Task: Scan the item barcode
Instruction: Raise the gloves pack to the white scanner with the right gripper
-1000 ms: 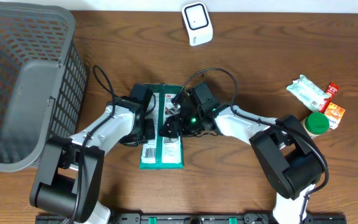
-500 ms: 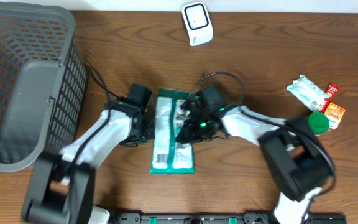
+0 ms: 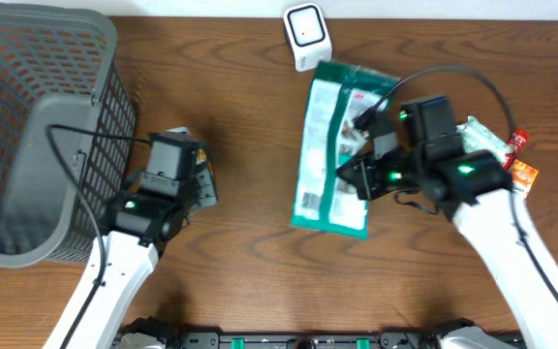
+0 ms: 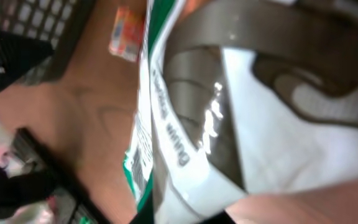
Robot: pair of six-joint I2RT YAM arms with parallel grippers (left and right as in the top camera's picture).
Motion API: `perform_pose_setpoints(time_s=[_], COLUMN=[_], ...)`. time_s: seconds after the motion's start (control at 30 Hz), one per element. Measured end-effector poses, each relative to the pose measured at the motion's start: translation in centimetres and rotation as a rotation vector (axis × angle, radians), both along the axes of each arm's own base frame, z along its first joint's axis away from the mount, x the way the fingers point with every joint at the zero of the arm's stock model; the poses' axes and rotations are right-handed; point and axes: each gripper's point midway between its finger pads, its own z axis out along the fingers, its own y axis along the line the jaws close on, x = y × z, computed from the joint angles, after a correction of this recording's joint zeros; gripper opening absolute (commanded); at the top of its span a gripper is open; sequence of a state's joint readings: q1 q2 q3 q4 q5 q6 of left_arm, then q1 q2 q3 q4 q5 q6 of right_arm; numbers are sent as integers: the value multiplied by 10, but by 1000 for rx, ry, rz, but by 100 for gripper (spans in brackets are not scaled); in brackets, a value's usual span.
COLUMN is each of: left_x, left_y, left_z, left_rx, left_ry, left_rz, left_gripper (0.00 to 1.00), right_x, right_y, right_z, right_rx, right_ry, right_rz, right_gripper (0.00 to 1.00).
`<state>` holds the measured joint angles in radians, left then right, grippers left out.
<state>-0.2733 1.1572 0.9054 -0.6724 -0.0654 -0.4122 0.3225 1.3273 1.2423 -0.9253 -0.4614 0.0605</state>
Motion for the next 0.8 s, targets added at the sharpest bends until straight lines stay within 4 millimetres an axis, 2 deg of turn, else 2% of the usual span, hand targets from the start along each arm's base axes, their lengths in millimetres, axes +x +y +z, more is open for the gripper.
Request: perform_pose_setpoints(time_s=[0.17,0.3,0.4,0.47,0.53,0.73,0.8], left_x=[4,5,5,5,5,5,5], left_y=[21,26,27,27,28,28,28], left_z=[-1,-4,-5,-5,-5,-5,-5], left_rx=[50,65,70,72,76,77,77], left_ry=[-6,3,7,8,7,7,6], left_rz=[71,94,96,96,99,100,100], left_gripper=[81,82,83,83,83,83,83], right_x=[15,37,66,85,104,173,197], right_y=[-22,-29,-27,-20,-9,36,45], right_z=[83,142,167,167,158,112,97], right_rx=[-182,-291,-380,-459,-538,-830,-936], right_ry=[-228,-430,-576,-639,-675,-801,-847], right_rz=[-40,-95,-130,-123,-99,-34,-34], right_gripper=[1,1,1,1,1,1,1])
